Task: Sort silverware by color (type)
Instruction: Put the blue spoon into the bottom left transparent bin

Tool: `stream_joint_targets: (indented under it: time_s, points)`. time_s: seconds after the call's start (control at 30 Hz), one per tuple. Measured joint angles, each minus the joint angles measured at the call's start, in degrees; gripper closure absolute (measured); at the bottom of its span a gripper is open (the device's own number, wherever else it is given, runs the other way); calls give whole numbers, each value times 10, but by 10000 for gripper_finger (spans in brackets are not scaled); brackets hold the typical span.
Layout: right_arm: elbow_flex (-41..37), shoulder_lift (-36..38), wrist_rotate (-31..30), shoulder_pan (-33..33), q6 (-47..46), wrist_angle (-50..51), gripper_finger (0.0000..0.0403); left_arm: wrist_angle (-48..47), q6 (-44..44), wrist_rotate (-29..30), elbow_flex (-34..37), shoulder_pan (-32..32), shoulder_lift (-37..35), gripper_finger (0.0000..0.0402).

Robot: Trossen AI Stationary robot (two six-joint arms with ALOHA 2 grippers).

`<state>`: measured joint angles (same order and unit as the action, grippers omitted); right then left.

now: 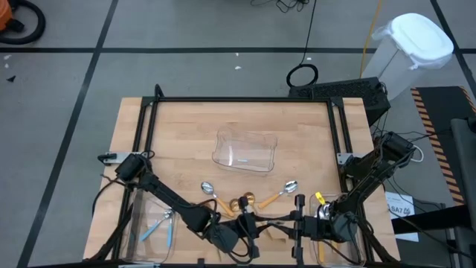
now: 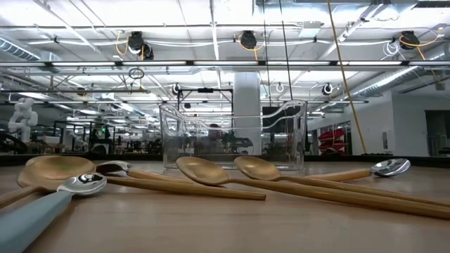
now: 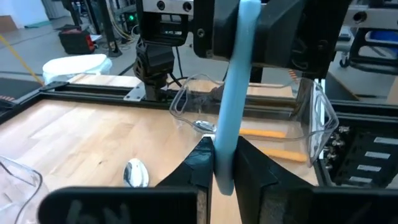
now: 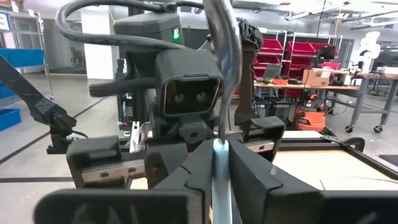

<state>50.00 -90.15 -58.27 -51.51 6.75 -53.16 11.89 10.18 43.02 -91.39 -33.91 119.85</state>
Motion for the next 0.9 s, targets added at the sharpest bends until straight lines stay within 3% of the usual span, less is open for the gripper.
stream_joint_targets:
  time_s: [0.13,0.53,0.73,0.9]
  points:
    - [0,0,-1,-5,-8,-2,324,-71,15,0,0,-6,-6,366]
    - [0,0,-3,-31,-43,43,266,-393,203,24,0,-62,-111,366]
    - [0,0,-4,-31,-65,72,264,-576,376,27,1,-111,-138,366]
    - [0,0,-4,-31,-84,85,264,-699,530,-26,0,-152,-139,366]
